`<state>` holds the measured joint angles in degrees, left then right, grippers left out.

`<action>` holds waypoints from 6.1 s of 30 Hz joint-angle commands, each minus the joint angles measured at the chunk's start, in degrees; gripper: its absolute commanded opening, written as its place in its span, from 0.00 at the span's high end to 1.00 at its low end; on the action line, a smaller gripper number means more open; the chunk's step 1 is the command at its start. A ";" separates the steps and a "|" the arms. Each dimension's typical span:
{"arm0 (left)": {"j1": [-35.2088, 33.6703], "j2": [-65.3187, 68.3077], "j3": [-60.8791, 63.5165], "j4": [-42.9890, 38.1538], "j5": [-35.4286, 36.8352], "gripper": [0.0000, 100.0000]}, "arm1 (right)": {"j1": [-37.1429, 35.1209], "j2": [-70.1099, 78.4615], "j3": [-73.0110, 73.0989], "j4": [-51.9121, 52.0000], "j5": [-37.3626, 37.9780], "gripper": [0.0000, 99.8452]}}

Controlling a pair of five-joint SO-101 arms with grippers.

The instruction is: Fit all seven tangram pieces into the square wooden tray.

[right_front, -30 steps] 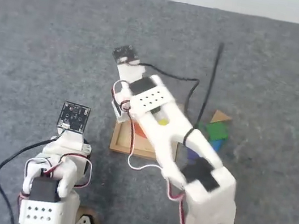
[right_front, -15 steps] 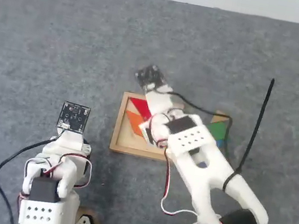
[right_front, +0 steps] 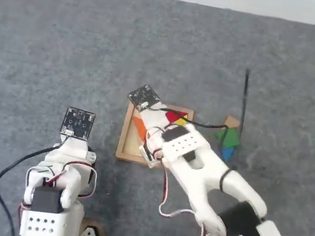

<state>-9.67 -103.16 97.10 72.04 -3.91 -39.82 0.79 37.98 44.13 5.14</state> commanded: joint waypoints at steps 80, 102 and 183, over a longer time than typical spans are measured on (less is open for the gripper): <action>0.35 -0.97 -0.57 0.18 -0.09 0.98 | -0.31 10.59 -18.55 -3.82 1.76 0.98; 0.35 -0.97 -0.57 0.18 -0.09 0.98 | -0.40 1.80 -5.63 -3.65 1.93 0.98; 0.35 -0.97 -0.57 0.18 -0.09 0.98 | 34.86 15.87 -34.11 16.48 -26.55 0.80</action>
<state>-9.67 -103.16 97.10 72.04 -3.91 -5.89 15.47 9.05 61.27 -16.66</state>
